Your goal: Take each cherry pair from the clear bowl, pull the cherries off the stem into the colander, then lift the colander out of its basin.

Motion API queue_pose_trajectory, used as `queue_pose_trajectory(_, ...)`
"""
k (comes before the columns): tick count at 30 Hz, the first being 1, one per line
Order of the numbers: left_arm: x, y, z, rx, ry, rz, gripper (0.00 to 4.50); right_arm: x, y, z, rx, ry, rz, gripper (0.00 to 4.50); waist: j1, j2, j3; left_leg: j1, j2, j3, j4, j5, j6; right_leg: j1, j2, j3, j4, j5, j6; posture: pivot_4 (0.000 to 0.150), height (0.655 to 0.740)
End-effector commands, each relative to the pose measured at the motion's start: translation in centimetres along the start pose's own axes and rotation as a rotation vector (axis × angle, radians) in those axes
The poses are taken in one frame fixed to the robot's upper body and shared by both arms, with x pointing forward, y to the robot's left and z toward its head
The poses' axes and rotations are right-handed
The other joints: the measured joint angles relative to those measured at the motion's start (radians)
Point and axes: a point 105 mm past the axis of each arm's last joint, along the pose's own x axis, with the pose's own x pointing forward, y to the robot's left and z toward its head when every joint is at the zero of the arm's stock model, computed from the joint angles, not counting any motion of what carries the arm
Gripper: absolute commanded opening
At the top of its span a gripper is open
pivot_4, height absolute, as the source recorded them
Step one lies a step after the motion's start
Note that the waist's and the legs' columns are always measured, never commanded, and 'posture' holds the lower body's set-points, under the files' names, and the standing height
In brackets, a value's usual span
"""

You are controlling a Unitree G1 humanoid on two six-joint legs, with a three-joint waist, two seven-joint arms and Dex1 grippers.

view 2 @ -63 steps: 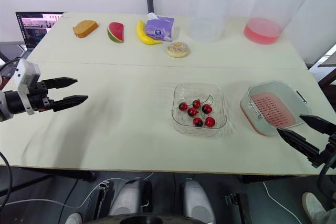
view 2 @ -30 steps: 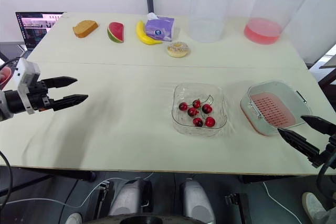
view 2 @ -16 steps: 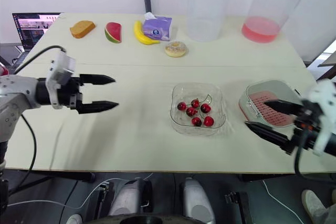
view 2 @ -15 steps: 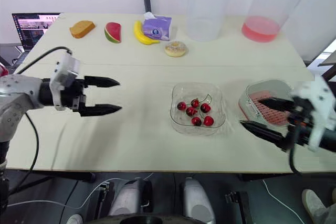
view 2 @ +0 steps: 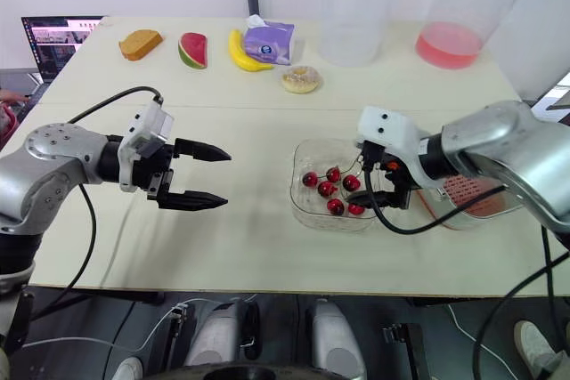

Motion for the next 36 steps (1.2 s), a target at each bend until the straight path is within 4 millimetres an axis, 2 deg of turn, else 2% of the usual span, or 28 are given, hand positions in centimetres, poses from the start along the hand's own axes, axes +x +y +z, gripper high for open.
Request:
queue_pose_trajectory(1,0.0,-0.2,0.9,0.055,-0.008,0.009,4.5,0.0,-0.6,-0.5,-0.047,0.077,0.011,4.48,0.0,0.0,0.0,-0.001,0.0,0.0,0.0,0.0,0.0,0.0,0.0,0.0,0.0,0.0,0.0,0.15,0.74)
queue_pose_trajectory(6,0.3,-0.5,1.0,0.062,-0.018,0.011,4.5,1.0,0.3,-0.8,-0.075,0.127,0.094,4.48,-0.001,0.0,0.0,-0.001,0.0,0.0,0.001,0.0,0.0,0.0,0.0,0.0,0.0,0.0,0.0,0.15,0.74)
queue_pose_trajectory(14,0.6,-0.6,1.0,0.06,-0.036,0.023,4.5,3.0,-0.1,-2.0,-0.059,0.194,0.095,4.48,-0.002,0.0,0.0,0.0,0.0,0.0,0.002,0.0,0.0,0.0,0.001,0.0,0.002,0.0,0.0,0.15,0.74)
queue_pose_trajectory(33,0.8,-0.2,1.0,0.049,-0.042,0.037,4.5,4.5,0.3,-3.1,-0.098,0.258,0.165,4.48,0.0,0.0,0.0,0.0,0.0,0.0,0.002,0.0,0.0,0.0,0.001,0.0,0.002,0.0,0.0,0.15,0.74)
queue_pose_trajectory(36,0.8,-0.1,1.0,0.047,-0.042,0.04,4.5,4.5,0.1,-3.1,-0.102,0.257,0.158,3.57,-0.001,0.0,0.0,0.0,0.0,0.0,0.002,0.0,0.0,0.001,0.001,0.0,0.002,0.0,0.001,0.15,0.74)
